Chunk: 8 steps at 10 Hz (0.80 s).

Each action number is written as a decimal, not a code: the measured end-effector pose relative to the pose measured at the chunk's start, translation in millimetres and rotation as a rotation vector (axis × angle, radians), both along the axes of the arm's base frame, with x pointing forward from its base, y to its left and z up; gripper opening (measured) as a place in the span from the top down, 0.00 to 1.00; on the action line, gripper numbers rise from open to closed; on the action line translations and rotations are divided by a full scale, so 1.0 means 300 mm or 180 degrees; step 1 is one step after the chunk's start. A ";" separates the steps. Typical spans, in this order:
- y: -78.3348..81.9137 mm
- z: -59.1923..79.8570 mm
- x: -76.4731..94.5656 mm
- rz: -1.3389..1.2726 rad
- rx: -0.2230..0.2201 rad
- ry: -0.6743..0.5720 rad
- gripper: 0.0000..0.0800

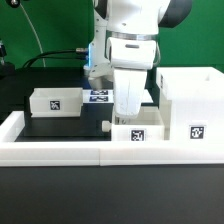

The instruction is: Assemble drawer

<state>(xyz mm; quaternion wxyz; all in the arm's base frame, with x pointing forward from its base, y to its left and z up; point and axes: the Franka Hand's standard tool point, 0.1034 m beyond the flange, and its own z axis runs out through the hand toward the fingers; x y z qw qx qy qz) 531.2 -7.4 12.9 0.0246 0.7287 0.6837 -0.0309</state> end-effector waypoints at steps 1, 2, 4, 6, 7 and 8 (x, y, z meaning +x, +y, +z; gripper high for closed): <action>0.009 -0.003 0.000 0.0073 -0.0018 0.0005 0.94; 0.008 -0.006 0.000 0.0118 -0.0033 0.0010 0.94; 0.008 -0.007 0.004 0.0115 -0.0029 -0.0021 0.94; 0.006 -0.008 0.004 0.0113 -0.0022 -0.0058 0.94; 0.008 -0.008 0.007 0.0114 -0.0015 -0.0092 0.94; 0.007 -0.010 0.006 0.0114 -0.0006 -0.0146 0.94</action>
Offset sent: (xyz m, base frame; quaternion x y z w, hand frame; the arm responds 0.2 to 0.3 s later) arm 0.0000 0.0000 0.0000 0.0000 0.0000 0.0000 1.0000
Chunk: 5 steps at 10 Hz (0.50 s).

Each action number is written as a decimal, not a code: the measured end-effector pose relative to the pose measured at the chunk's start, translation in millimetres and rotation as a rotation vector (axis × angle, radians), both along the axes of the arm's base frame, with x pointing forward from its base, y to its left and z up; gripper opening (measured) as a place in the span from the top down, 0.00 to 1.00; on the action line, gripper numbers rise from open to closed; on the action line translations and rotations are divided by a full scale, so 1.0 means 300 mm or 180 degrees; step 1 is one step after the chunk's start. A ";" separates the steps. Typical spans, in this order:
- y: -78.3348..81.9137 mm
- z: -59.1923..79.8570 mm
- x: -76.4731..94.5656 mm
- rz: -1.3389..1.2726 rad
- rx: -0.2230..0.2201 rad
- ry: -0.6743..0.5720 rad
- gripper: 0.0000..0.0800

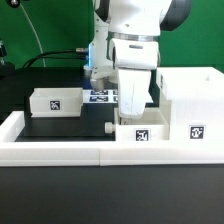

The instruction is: Assemble drawer

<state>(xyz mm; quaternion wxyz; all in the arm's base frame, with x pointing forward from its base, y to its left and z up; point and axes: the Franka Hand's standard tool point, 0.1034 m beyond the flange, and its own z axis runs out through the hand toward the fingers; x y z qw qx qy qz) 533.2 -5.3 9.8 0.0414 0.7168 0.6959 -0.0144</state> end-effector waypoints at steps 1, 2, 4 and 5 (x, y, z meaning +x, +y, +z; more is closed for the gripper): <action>-0.001 0.000 -0.001 -0.0002 -0.0001 0.0006 0.94; 0.001 0.000 0.000 0.0001 -0.0001 0.0007 0.94; 0.002 0.000 0.001 0.0007 -0.0007 0.0010 0.94; 0.002 0.002 0.004 0.0028 -0.0031 0.0011 0.94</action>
Offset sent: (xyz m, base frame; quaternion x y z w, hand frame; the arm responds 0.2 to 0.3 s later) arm 0.0073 0.0077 -0.0010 0.0001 -0.0163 -0.0300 0.9994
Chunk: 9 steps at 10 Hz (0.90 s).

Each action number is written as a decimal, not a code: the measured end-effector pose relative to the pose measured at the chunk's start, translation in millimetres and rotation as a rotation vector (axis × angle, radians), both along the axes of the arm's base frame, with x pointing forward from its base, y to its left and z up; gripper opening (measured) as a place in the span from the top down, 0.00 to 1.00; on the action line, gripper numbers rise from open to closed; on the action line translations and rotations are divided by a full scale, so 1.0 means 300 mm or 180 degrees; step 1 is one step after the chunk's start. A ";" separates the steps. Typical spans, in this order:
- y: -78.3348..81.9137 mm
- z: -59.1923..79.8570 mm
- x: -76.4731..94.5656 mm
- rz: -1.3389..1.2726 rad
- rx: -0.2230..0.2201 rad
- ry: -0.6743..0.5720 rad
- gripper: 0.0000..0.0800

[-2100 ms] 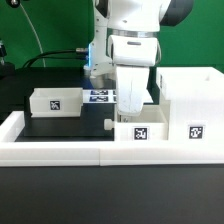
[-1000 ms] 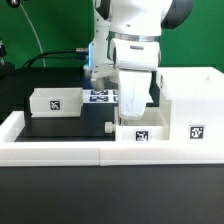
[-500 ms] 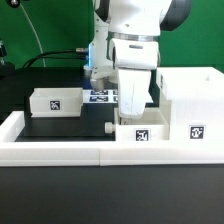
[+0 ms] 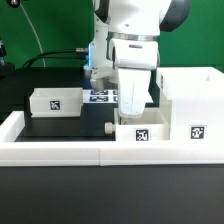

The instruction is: Assemble drawer

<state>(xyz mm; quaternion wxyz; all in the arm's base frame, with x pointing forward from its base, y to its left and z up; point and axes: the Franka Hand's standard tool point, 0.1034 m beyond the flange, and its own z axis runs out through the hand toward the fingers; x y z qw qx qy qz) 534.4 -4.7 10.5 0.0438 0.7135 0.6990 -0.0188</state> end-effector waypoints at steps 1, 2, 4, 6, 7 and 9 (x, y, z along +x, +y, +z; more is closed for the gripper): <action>0.000 0.001 0.003 0.0021 -0.0023 0.0012 0.94; 0.001 0.002 0.008 0.0022 -0.0049 0.0022 0.94; 0.001 0.000 0.005 -0.0038 -0.0078 0.0028 0.94; -0.002 0.000 0.005 -0.0049 -0.0079 0.0027 0.94; -0.002 0.000 0.004 -0.0049 -0.0079 0.0027 0.94; -0.006 0.001 0.006 -0.0024 -0.0085 0.0038 0.94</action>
Offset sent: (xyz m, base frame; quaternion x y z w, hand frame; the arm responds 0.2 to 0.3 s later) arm 0.0099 0.0137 -0.0015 -0.0286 -0.0209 -0.0039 0.9994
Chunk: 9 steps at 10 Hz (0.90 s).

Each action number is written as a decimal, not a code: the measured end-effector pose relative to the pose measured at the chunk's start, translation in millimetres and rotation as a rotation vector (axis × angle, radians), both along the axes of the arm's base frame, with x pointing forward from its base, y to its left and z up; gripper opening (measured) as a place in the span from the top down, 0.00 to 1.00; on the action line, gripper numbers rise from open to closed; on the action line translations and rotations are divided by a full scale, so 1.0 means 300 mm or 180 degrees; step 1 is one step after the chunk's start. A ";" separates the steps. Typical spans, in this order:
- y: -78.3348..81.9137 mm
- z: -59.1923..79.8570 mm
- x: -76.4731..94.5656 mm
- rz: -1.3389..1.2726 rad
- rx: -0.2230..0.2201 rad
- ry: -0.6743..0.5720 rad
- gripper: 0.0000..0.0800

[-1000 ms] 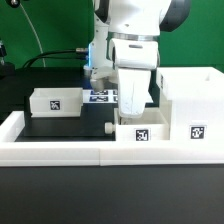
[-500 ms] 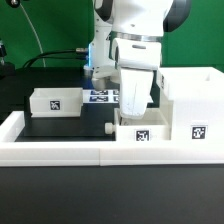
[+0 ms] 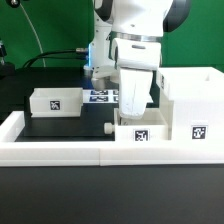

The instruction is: Assemble drawer

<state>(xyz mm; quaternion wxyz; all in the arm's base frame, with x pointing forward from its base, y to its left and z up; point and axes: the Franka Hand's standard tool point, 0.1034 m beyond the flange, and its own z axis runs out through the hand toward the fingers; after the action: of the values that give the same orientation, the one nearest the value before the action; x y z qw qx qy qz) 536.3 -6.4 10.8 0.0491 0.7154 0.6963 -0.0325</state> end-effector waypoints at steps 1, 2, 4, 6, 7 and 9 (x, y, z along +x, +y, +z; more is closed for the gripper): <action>-0.008 0.005 0.007 -0.0003 -0.0007 0.0003 0.94; -0.022 0.008 0.013 -0.0015 -0.0009 0.0000 0.94; -0.032 0.007 0.019 -0.0031 -0.0010 -0.0005 0.94; -0.032 0.007 0.021 -0.0051 -0.0006 -0.0011 0.94; -0.017 0.007 0.023 -0.0048 0.0002 -0.0016 0.94; 0.001 0.009 0.029 -0.0100 -0.0003 0.0019 0.94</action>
Offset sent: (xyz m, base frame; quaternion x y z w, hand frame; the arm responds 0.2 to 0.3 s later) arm 0.0107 -0.0032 -0.0023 0.0001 0.0031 -0.0110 0.9999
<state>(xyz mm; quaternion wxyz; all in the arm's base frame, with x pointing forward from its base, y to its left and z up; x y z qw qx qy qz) 544.8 -6.0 13.7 0.0468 0.7261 0.6851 -0.0358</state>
